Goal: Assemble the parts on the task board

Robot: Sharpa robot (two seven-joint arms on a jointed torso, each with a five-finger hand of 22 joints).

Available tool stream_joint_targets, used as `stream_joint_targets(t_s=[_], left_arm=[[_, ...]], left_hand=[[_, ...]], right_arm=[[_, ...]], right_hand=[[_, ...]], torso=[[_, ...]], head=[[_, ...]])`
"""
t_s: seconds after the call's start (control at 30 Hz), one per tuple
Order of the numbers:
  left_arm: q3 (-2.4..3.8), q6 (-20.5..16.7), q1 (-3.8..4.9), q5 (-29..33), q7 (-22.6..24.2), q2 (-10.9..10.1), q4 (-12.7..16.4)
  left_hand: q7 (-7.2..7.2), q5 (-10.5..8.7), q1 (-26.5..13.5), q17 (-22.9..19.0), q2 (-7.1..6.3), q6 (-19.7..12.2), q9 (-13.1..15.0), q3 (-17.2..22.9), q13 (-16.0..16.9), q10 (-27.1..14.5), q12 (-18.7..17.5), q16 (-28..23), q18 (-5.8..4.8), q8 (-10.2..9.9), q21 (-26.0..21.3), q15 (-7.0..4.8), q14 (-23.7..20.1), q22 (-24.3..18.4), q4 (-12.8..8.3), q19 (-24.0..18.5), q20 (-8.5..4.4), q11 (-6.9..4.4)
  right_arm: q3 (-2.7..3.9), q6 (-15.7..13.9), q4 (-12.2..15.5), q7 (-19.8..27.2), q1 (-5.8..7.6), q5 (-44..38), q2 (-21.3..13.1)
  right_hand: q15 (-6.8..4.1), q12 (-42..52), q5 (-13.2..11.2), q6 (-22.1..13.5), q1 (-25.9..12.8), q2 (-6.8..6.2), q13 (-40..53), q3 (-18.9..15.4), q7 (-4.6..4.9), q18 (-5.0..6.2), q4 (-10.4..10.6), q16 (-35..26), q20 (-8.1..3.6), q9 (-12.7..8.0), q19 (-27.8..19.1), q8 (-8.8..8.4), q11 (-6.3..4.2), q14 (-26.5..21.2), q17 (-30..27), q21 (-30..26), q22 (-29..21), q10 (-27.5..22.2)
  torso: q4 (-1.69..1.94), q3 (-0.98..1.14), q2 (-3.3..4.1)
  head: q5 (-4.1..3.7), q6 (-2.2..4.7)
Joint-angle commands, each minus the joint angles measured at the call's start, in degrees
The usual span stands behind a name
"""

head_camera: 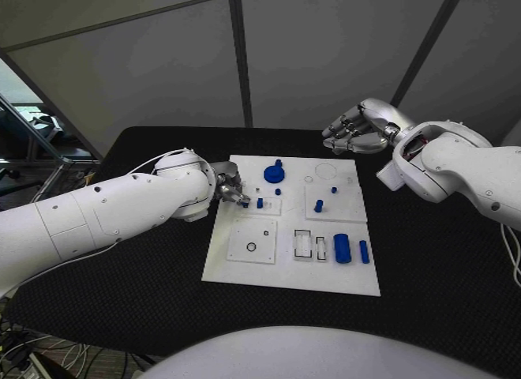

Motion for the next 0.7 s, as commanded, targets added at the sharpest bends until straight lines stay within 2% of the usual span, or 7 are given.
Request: stream_joint_targets(t_s=[0.03, 0.43, 0.47, 0.53, 0.57, 0.7], left_arm=[[-0.21, 2.36, -0.24, -0.16, -0.83, -0.02, 0.2], [-0.19, 3.27, -0.21, -0.16, -0.55, -0.22, 0.61], [-0.19, 3.31, -0.21, -0.16, -0.55, -0.23, 0.62], [-0.18, 3.37, -0.19, -0.16, -0.54, -0.24, 0.6], [-0.18, 3.4, -0.18, -0.16, -0.54, -0.25, 0.58], [-0.17, 3.58, -0.15, -0.16, -0.55, -0.23, 0.48]], left_hand=[[-0.33, 0.4, 0.15, 7.63, 0.4, -0.11, 0.15, 7.23, -0.03, 0.14, -0.22, 0.36, -1.03, 0.38, 0.21, -0.42, 3.84, 10.76, -6.71, 3.03, -0.39, -0.23], [-0.39, 0.57, -0.08, 7.65, -0.14, -0.05, 0.44, 8.04, -0.04, 0.43, -0.1, 0.39, -1.06, 0.76, 0.33, -0.44, 3.86, 10.88, -7.2, 3.11, -0.39, -0.29], [-0.37, 0.79, -0.18, 7.65, -0.25, -0.03, 0.5, 8.3, -0.02, 0.51, -0.06, 0.39, -1.07, 0.84, 0.34, -0.44, 3.86, 10.89, -7.3, 3.12, -0.39, -0.31], [-0.37, 2.97, -0.69, 7.66, -0.69, 0.02, 0.67, 8.8, -0.06, 0.67, -0.03, 0.4, -1.08, 1.04, 0.35, -0.45, 3.87, 10.93, -7.42, 3.14, -0.41, -0.28], [-0.37, 3.37, -0.85, 7.66, -0.8, 0.02, 0.73, 8.96, -0.09, 0.71, -0.03, 0.4, -1.07, 1.1, 0.32, -0.45, 3.87, 10.92, -7.47, 3.13, -0.4, -0.28], [-0.38, 3.56, -0.94, 7.66, -0.86, 0.03, 0.76, 9.06, -0.06, 0.76, 0.02, 0.4, -1.07, 1.15, 0.31, -0.45, 3.87, 10.92, -7.5, 3.13, -0.4, -0.29]], right_arm=[[0.04, 0.3, 0.0, 0.48, 0.13, -0.13, 0.02], [0.03, 0.36, -0.07, 0.5, 0.13, -0.13, 0.16], [0.03, 0.37, -0.08, 0.5, 0.13, -0.13, 0.17], [0.03, 0.37, -0.1, 0.51, 0.13, -0.13, 0.19], [0.03, 0.37, -0.11, 0.51, 0.13, -0.13, 0.2], [0.03, 0.39, -0.15, 0.51, 0.13, -0.13, 0.25]], right_hand=[[0.09, 0.21, 0.33, -0.02, -0.08, 0.34, -0.07, 0.17, -0.32, 0.58, 0.16, -0.34, 0.17, 0.04, 0.38, 0.28, -0.23, 0.27, -0.06, -0.26, -0.06, -0.03], [0.09, 0.21, 0.33, -0.02, -0.08, 0.34, -0.07, 0.17, -0.32, 0.58, 0.16, -0.34, 0.17, 0.04, 0.38, 0.28, -0.23, 0.27, -0.06, -0.26, -0.06, -0.03], [0.09, 0.21, 0.33, -0.02, -0.08, 0.34, -0.07, 0.17, -0.32, 0.58, 0.16, -0.34, 0.17, 0.04, 0.38, 0.28, -0.23, 0.27, -0.06, -0.26, -0.06, -0.03], [0.09, 0.21, 0.33, -0.02, -0.08, 0.34, -0.07, 0.17, -0.32, 0.58, 0.16, -0.34, 0.17, 0.04, 0.38, 0.28, -0.23, 0.27, -0.06, -0.26, -0.06, -0.03], [0.09, 0.21, 0.33, -0.02, -0.08, 0.34, -0.07, 0.17, -0.32, 0.58, 0.16, -0.34, 0.17, 0.04, 0.38, 0.28, -0.23, 0.27, -0.06, -0.26, -0.06, -0.03], [0.09, 0.21, 0.33, -0.02, -0.08, 0.34, -0.07, 0.17, -0.32, 0.58, 0.16, -0.34, 0.17, 0.04, 0.38, 0.28, -0.23, 0.27, -0.06, -0.26, -0.06, -0.03]], torso=[[0.03, 0.02, 0.01], [0.0, 0.02, -0.02], [0.0, 0.02, -0.02], [0.03, 0.01, -0.01], [0.04, 0.02, 0.01], [-0.01, 0.01, 0.0]], head=[[-0.13, 0.0], [-0.08, -0.17], [-0.08, -0.17], [-0.07, -0.19], [-0.09, -0.22], [-0.07, -0.32]])
